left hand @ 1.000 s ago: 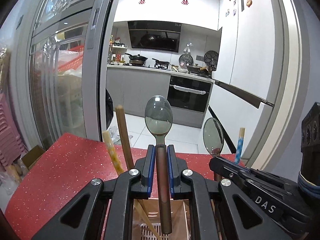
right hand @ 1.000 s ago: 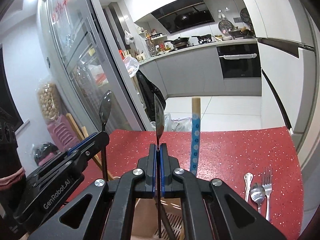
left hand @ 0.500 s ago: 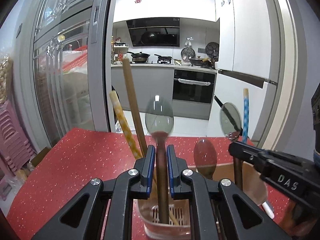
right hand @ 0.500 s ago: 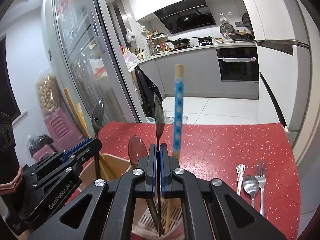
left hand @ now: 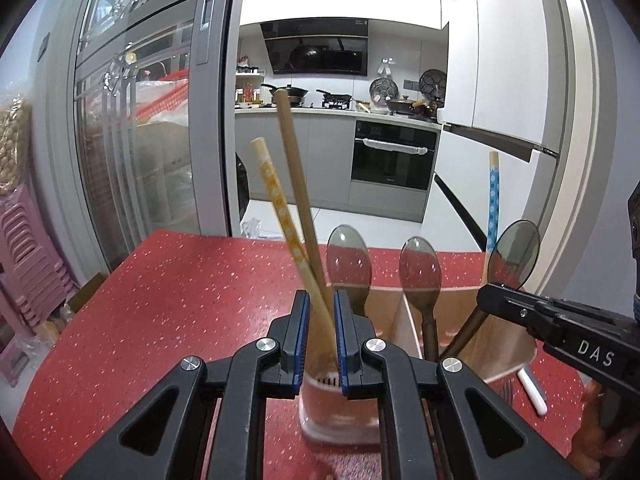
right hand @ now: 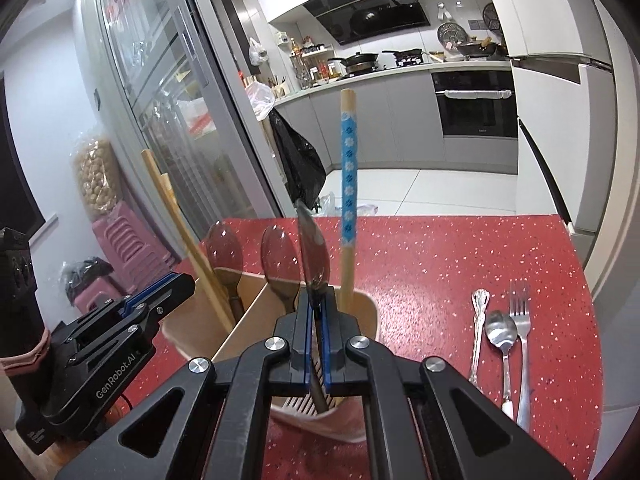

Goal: Organize utensils
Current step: 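Carry both brown spoons to the beige holder and drop them in, opening both tools, then withdraw both open tools back over the remaining spoons and chopsticks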

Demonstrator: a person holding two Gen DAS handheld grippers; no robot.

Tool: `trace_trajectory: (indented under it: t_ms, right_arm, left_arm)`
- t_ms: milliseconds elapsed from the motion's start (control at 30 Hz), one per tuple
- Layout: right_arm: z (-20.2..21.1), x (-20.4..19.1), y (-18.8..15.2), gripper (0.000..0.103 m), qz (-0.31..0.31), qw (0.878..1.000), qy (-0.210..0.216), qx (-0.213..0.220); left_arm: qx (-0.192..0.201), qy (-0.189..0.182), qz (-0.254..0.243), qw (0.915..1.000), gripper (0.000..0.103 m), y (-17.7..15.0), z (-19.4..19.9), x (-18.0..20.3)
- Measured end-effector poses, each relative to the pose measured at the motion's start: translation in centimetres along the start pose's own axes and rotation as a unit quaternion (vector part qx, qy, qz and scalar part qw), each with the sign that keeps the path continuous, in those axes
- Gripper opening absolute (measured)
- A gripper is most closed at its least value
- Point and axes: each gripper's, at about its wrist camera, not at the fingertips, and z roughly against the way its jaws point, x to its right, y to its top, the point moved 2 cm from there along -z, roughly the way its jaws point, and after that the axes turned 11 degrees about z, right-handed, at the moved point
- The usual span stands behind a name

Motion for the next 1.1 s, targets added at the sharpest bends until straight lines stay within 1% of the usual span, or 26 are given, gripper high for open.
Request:
trace_trajectory:
  t_ms: [33,67,100,133,167,267,367,433,500,600,700,767,833,867,900,1000,1100]
  right_arm:
    - [0.1,0.0,0.0,0.009,-0.001,1.0,0.001,-0.002]
    - [0.2,0.0,-0.1,0.019,-0.002,1.0,0.003,-0.003]
    - [0.3,0.0,-0.2,0.036,-0.004,1.0,0.001,-0.004]
    - [0.4,0.1,-0.2,0.045,-0.006,1.0,-0.002,-0.004]
    - [0.5,0.1,-0.2,0.048,-0.008,1.0,-0.003,-0.001]
    - [1.1,0.2,0.0,0.048,-0.018,1.0,-0.003,-0.001]
    - [2.3,0.0,0.3,0.05,-0.016,1.0,-0.007,0.001]
    - [3.2,-0.5,0.4,0.053,-0.011,1.0,-0.009,0.003]
    - [4.1,-0.9,0.5,0.06,-0.007,1.0,-0.012,0.002]
    - [5.4,-1.5,0.0,0.067,-0.012,1.0,-0.012,-0.003]
    - [6.3,-2.1,-1.3,0.072,-0.022,1.0,-0.015,-0.016]
    - [6.8,-2.4,-2.7,0.073,-0.036,0.998,-0.023,-0.035]
    - [7.0,-2.6,-4.0,0.074,-0.052,0.997,-0.02,-0.055]
    - [7.1,-2.7,-4.5,0.078,-0.057,0.996,-0.02,-0.061]
    - [7.3,-2.8,-5.3,0.08,-0.067,0.995,-0.018,-0.071]
    - [7.8,-3.2,-6.7,0.08,-0.075,0.993,-0.019,-0.09]
    - [8.6,-4.0,-8.1,0.08,-0.068,0.991,-0.037,-0.106]
  left_arm:
    - [-0.001,0.002,0.0,1.0,0.036,-0.1,0.2,-0.1]
    - [-0.001,0.003,-0.001,1.0,0.036,-0.1,0.4,-0.1]
    - [-0.001,0.004,-0.001,1.0,0.036,-0.1,0.5,-0.1]
    - [-0.002,0.006,-0.002,1.0,0.036,-0.1,0.6,-0.2]
    - [-0.003,0.008,-0.002,1.0,0.036,-0.1,0.7,-0.2]
    - [-0.005,0.012,-0.002,0.9999,0.036,-0.2,1.1,-0.2]
    - [-0.007,0.014,0.001,0.9999,0.036,-0.2,1.8,-0.2]
    - [-0.01,0.016,0.002,0.9998,0.036,-0.3,2.3,-0.2]
    - [-0.017,0.015,0.003,0.9997,0.036,-0.5,2.9,-0.3]
    - [-0.027,0.013,0.004,0.9995,0.036,-1.2,3.5,-0.5]
    - [-0.047,0.011,0.006,0.9988,0.036,-2.1,3.9,-0.8]
    - [-0.066,0.011,0.006,0.9977,0.036,-3.0,4.1,-1.1]
    - [-0.083,0.014,0.003,0.9965,0.036,-4.1,4.4,-1.5]
    - [-0.09,0.015,0.001,0.9959,0.036,-4.5,4.5,-1.6]
    - [-0.096,0.016,-0.002,0.9952,0.036,-5.0,4.7,-1.7]
    - [-0.108,0.019,-0.008,0.994,0.036,-6.4,5.4,-2.3]
    - [-0.119,0.019,-0.002,0.9927,0.036,-7.4,6.0,-3.0]
